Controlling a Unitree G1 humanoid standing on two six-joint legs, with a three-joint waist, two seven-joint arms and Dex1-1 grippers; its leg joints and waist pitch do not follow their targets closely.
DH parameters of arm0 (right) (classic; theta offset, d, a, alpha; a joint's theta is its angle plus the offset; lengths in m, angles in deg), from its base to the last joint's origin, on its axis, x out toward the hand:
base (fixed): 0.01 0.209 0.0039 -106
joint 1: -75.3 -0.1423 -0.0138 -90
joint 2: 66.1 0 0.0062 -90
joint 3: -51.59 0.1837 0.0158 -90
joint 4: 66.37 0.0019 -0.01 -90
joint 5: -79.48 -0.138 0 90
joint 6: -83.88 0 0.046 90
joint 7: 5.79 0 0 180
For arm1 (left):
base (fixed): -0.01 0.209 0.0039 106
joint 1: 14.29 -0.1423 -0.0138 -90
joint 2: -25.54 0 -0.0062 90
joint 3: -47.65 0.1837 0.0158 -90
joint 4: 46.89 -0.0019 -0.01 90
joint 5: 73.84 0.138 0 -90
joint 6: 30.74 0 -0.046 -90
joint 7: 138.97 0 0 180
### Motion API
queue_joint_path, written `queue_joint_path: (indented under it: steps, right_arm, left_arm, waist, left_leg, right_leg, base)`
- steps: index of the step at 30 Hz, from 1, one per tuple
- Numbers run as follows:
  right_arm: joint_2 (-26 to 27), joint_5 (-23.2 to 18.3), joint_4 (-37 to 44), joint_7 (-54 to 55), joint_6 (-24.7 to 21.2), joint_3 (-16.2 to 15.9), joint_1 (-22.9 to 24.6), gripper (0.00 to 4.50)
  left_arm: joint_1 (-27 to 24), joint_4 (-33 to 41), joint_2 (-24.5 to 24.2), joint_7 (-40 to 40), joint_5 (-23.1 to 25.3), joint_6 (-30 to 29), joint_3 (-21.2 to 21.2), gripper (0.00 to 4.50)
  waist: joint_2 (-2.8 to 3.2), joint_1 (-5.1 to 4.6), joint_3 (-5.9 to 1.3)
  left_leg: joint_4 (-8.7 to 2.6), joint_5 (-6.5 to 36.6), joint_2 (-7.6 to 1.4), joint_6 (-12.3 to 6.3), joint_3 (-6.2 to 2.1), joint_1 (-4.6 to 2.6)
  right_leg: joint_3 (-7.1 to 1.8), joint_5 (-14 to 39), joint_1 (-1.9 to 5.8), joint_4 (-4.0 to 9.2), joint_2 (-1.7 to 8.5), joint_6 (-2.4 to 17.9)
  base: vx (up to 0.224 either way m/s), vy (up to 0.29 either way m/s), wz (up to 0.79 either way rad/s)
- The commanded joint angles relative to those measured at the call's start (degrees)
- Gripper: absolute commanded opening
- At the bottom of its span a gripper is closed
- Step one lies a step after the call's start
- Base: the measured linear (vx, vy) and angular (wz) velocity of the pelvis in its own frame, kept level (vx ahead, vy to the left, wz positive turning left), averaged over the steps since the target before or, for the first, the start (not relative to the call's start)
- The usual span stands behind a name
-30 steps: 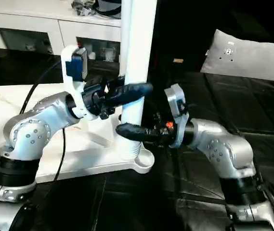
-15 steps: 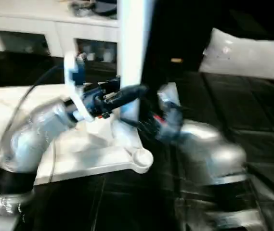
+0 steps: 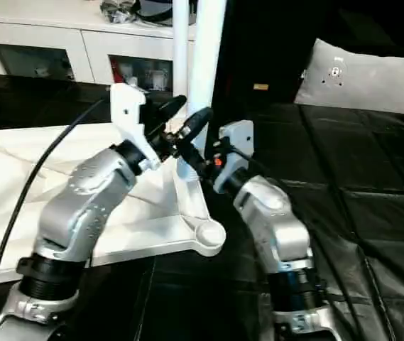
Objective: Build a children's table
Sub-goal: Insert table leg to table base
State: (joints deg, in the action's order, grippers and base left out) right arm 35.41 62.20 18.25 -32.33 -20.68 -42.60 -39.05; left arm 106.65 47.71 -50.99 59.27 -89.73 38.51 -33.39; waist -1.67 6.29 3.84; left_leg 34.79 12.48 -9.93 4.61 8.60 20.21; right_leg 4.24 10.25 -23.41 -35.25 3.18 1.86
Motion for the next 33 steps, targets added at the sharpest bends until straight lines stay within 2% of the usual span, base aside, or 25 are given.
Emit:
queue_joint_path:
  steps: [1, 4, 6, 14, 22, 24, 28, 30, 33]
  right_arm:
    - [0.1, 0.6, -0.3, 0.6, 1.4, 0.1, -0.9, 1.9]
    - [0.4, 1.1, -0.6, 0.7, 2.0, 0.0, -1.0, 1.9]
    - [0.4, 1.7, -0.8, 0.6, 2.3, -0.1, -1.2, 1.9]
    - [0.3, 2.4, -1.1, 0.6, 3.2, -0.6, -0.9, 1.9]
    - [0.5, 2.9, -1.2, 0.0, 3.4, -1.0, -0.6, 1.9]
    - [0.5, 2.9, -1.4, -0.1, 3.5, -1.1, -0.7, 1.9]
    - [0.4, 2.9, -1.5, -0.4, 3.4, -1.2, -0.8, 1.9]
    - [0.3, 2.9, -1.5, -0.6, 3.4, -1.2, -0.7, 1.9]
    - [0.1, 2.9, -1.5, -0.8, 3.3, -1.1, -0.8, 1.9]
  left_arm:
    - [-0.1, -0.6, 0.3, -0.9, 1.2, 0.5, 0.9, 2.72]
    - [0.1, -1.5, 0.5, -1.5, 2.0, 0.7, 1.2, 2.72]
    - [0.3, -2.2, 0.7, -1.6, 2.4, 1.0, 1.2, 2.72]
    - [0.6, -3.0, 1.4, -1.6, 2.9, 1.5, 0.8, 2.72]
    - [0.7, -3.7, 1.5, -1.5, 3.8, 1.9, 0.6, 2.72]
    - [0.8, -3.9, 1.4, -1.4, 4.0, 2.1, 0.6, 2.72]
    - [1.1, -4.4, 0.0, -1.4, 5.9, 2.8, 1.0, 2.72]
    - [1.5, -5.7, -1.4, -2.7, 8.9, 4.3, 1.4, 2.72]
    - [1.9, -6.6, -2.4, -3.7, 11.2, 5.6, 1.7, 2.72]
  waist:
    - [0.02, -0.13, -4.28]
    - [0.05, -0.17, -4.22]
    - [0.35, -0.18, -4.22]
    - [0.28, -0.19, -4.15]
    - [0.16, -0.36, -4.23]
    - [-0.01, -0.46, -4.19]
    - [0.09, -0.59, -4.2]
    - [0.11, -0.65, -4.18]
    - [0.06, -0.65, -4.26]
  left_leg:
    - [-4.0, 2.1, -2.74, -1.0, -0.45, 0.47]
    - [-3.97, 2.4, -2.66, -1.39, -0.36, 0.46]
    - [-4.0, 2.8, -2.66, -1.2, -0.39, 0.44]
    - [-4.09, 3.9, -2.79, -1.09, -0.43, 0.33]
    - [-4.01, 3.0, -2.79, -1.57, -0.45, 0.39]
    - [-4.03, 3.4, -2.77, -1.67, -0.41, 0.39]
    - [-4.05, 3.3, -2.78, -1.9, -0.47, 0.42]
    - [-4.03, 3.7, -2.67, -1.84, -0.41, 0.34]
    - [-4.01, 2.8, -2.8, -1.73, -0.48, 0.38]
  right_leg:
    - [-3.35, 9.1, 3.8, 3.78, 4.92, 6.8]
    - [-3.38, 8.8, 3.83, 3.87, 4.89, 7.2]
    - [-3.37, 9.4, 3.83, 3.93, 4.89, 7.1]
    - [-3.39, 10.4, 3.8, 4.06, 4.94, 7.3]
    - [-3.39, 9.1, 3.88, 3.87, 4.99, 7.8]
    - [-3.38, 9.7, 3.9, 3.93, 5.0, 7.8]
    - [-3.36, 10.0, 3.87, 4.0, 4.94, 7.4]
    - [-3.38, 11.2, 3.8, 4.18, 4.96, 7.0]
    - [-3.4, 9.7, 3.86, 3.92, 4.97, 7.2]
  base:
    - [0.0, 0.0, 0.0]
    - [0.0, 0.0, 0.0]
    - [0.0, 0.0, 0.0]
    - [0.0, 0.0, 0.0]
    - [0.0, 0.0, 0.0]
    - [0.0, 0.0, 0.0]
    - [0.0, 0.0, 0.0]
    - [0.0, 0.0, 0.0]
    - [0.0, 0.0, 0.0]
